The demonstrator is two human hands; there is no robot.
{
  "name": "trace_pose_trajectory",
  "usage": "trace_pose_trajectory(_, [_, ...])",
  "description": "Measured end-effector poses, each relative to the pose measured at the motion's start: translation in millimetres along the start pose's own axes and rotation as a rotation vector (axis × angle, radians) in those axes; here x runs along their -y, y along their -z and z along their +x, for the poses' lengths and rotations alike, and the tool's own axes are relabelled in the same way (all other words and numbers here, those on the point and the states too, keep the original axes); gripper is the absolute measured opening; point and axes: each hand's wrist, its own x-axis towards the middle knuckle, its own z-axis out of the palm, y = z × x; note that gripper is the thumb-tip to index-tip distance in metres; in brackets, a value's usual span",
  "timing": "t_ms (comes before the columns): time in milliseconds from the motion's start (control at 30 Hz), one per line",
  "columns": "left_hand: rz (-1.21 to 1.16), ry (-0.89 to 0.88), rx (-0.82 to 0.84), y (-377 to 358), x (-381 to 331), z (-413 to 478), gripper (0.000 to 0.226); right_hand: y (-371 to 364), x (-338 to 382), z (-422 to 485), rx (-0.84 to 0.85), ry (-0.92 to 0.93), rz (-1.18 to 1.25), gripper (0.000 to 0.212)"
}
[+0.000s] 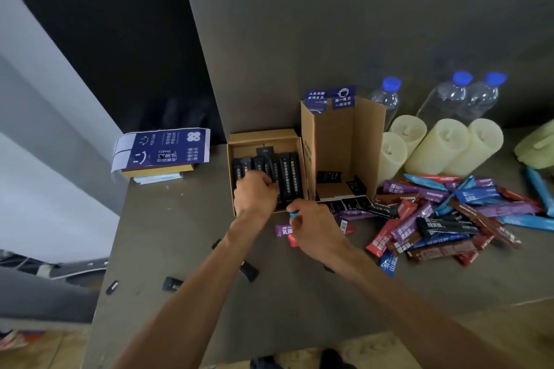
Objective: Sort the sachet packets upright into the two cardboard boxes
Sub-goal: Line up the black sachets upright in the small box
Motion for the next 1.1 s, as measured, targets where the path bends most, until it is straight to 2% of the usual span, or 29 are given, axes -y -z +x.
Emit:
trace_pose_trajectory(200, [0.002,0.004,0.002,-9,1,3,0.009,-2,-5,5,0.029,-0.005,-0.097,0.041])
trace_pose_trajectory(700, [0.067,-0.08,-0.003,-12,0,4,0.011,-5,-12,12,0.031,0.017,-0.174,0.041])
trace_pose_trajectory(800, [0.14,-0.157,-0.016,-5,0,0,0.013,-4,-13,12,0.025,0.019,-0.171,0.043])
trace_pose_trajectory(867, [0.223,-0.276,-0.025,-1,3,-1,0.015,-5,-14,12,0.025,0.019,-0.159,0.042])
trace_pose_trajectory(967, [0.386,-0.436,-0.038,4,5,-1,0.032,-5,-15,12,0.036,0.018,-0.164,0.044])
trace_pose_trajectory(1100, [0.507,-0.465,0.0,3,9,-2,0.048,-6,-15,12,0.038,0.027,-0.177,0.042])
